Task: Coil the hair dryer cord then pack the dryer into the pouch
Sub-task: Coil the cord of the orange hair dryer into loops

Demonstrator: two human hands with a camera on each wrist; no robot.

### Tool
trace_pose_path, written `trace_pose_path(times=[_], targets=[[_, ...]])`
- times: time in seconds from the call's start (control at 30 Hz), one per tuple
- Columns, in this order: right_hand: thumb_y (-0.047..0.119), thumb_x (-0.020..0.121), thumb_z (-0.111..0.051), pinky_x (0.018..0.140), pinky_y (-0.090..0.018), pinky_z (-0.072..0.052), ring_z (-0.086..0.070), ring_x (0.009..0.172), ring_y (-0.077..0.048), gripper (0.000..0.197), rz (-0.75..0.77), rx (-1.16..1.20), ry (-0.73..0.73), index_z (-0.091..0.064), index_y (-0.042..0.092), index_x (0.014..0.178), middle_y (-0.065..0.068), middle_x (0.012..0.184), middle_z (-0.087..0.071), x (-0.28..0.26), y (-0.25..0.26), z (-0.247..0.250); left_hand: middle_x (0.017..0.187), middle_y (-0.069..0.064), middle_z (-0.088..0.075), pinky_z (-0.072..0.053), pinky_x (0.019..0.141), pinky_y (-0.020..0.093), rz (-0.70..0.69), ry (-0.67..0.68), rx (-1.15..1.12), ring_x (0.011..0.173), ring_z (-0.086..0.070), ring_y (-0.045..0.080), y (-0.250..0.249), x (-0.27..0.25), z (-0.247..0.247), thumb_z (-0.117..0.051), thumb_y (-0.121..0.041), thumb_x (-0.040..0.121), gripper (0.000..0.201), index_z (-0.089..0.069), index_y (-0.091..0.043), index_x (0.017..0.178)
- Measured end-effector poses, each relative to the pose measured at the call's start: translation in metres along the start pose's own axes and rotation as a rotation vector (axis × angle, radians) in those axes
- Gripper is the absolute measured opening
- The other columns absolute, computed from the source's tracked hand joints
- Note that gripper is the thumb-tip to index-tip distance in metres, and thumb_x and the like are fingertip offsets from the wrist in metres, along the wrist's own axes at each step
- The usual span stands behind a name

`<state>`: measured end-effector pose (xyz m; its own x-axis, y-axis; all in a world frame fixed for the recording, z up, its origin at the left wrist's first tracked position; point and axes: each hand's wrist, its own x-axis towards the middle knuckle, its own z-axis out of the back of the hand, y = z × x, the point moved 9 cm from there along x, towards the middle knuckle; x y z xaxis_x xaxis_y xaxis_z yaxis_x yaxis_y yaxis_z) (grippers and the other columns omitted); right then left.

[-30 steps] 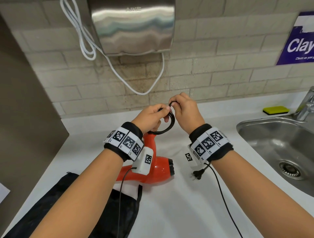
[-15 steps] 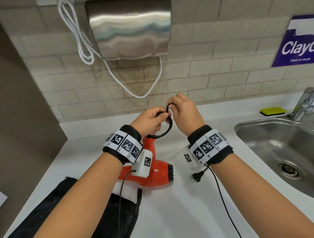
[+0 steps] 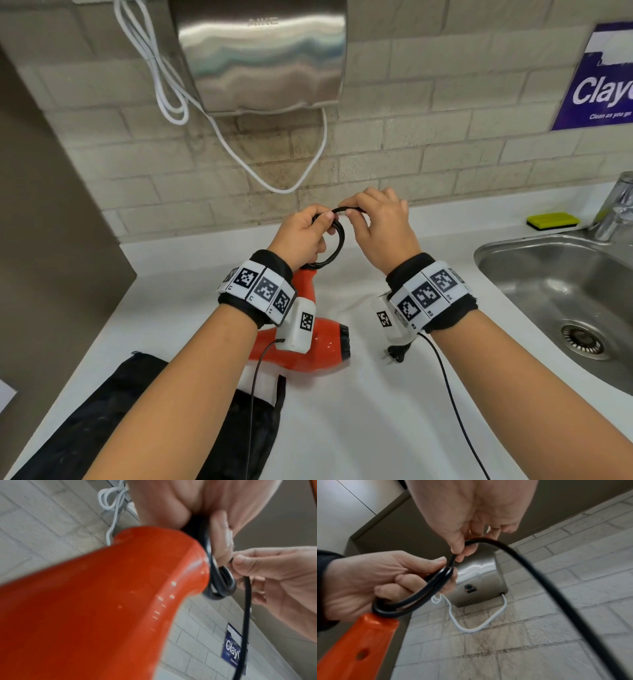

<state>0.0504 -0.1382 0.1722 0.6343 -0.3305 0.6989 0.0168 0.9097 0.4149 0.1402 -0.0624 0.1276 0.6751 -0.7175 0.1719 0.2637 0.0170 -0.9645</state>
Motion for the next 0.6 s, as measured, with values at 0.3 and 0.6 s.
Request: trace_pose_path(times=[0.3, 0.6], targets=[[0.011, 0.087, -0.053, 0.079, -0.024, -0.037, -0.052, 0.093, -0.023, 0.027, -0.480, -0.009, 0.284, -0.053, 0.003, 0.113, -0.016, 0.113, -0.056, -0.052, -0.102, -0.024, 0.073, -0.003, -0.046, -0.023, 0.032, 0.011, 0.028, -0.113, -0.025, 0.030, -0.030, 0.001, 0.004, 0.002, 0.011, -0.036, -0.018, 0.098, 0.019, -0.049, -0.017, 0.085], [0.043, 0.088, -0.052, 0.076, -0.027, -0.040, -0.056, 0.097, -0.025, 0.048, -0.805, -0.440, 1.057, -0.054, 0.003, 0.115, -0.012, 0.116, -0.061, -0.175, -0.159, -0.083, 0.075, -0.004, -0.048, -0.024, 0.032, 0.013, 0.040, -0.144, -0.055, 0.031, -0.031, 0.001, 0.005, -0.002, 0.009, -0.036, -0.019, 0.098, 0.021, -0.049, -0.020, 0.081]])
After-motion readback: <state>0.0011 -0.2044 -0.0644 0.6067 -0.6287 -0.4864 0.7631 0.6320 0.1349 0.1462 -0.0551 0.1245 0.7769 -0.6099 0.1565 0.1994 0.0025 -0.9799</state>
